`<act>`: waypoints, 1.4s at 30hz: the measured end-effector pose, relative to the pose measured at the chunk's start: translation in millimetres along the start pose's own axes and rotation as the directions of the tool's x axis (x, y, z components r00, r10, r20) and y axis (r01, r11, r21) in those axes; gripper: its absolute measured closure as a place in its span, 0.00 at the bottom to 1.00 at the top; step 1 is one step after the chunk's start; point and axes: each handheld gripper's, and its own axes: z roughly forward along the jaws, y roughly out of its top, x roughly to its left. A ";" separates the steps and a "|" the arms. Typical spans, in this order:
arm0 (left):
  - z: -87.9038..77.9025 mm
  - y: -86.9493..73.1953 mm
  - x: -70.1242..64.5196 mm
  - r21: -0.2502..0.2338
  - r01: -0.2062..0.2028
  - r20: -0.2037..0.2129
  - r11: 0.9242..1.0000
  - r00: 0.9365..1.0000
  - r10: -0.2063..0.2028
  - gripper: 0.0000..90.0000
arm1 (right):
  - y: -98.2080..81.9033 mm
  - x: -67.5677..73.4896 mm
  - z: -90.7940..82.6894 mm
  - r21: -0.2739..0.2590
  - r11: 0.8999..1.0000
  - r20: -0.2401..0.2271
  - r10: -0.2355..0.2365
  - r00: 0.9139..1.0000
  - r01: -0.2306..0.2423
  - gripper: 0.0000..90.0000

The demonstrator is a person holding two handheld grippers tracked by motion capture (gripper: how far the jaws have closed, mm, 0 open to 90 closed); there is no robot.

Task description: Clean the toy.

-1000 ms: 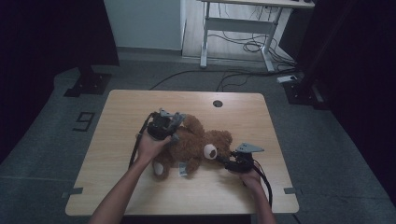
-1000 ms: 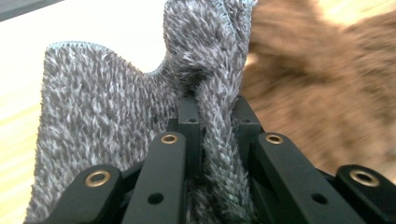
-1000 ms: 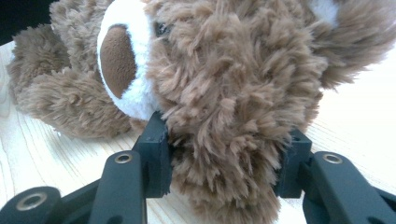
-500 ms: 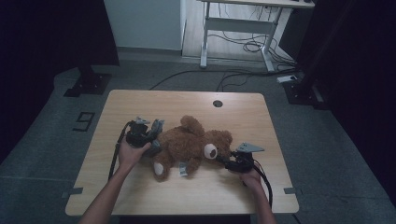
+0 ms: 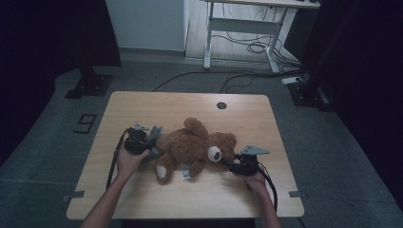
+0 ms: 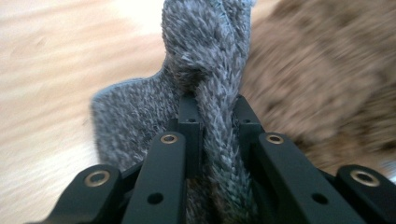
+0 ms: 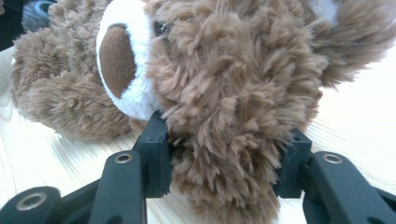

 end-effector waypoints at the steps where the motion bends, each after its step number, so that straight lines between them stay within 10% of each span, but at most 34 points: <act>1: 1.5 -4.2 4.6 0.030 -0.013 -0.042 0.999 0.999 0.014 0.87 | 0.0 -0.2 0.0 0.000 1.000 0.000 0.001 1.000 -0.001 0.56; 11: -9.9 3.3 -19.4 -0.062 -0.025 0.105 0.998 0.994 0.031 0.87 | -0.7 -2.3 0.3 -0.003 1.000 0.001 0.017 1.000 -0.017 0.56; 13: -13.8 9.1 -26.1 -0.086 0.004 0.159 0.996 0.987 0.009 0.87 | -1.2 -3.3 -0.1 -0.002 1.000 0.003 0.027 1.000 -0.027 0.56; 14: -15.6 11.6 -28.7 -0.100 0.040 0.218 0.994 0.976 -0.017 0.87 | -1.4 -3.8 -0.2 -0.003 0.999 0.004 0.033 0.999 -0.033 0.56; 15: -15.2 14.0 -33.6 -0.099 0.079 0.307 0.992 0.951 -0.045 0.87 | -1.4 -3.8 0.6 -0.008 0.999 0.004 0.043 0.999 -0.042 0.56; 17: -10.1 14.6 -44.3 -0.087 0.059 0.324 0.994 0.946 -0.028 0.87 | -1.3 -3.0 1.8 -0.013 0.999 0.008 0.039 0.999 -0.039 0.57; 27: 13.1 3.6 -58.0 -0.018 -0.039 0.205 0.999 0.978 0.042 0.87 | -1.4 -2.3 1.1 0.015 1.000 0.025 0.010 1.000 -0.011 0.62; 42: -11.2 1.5 -51.8 -0.055 -0.071 0.144 0.996 0.986 0.078 0.87 | -1.8 -3.8 0.6 0.019 0.999 0.022 0.028 0.999 -0.029 0.63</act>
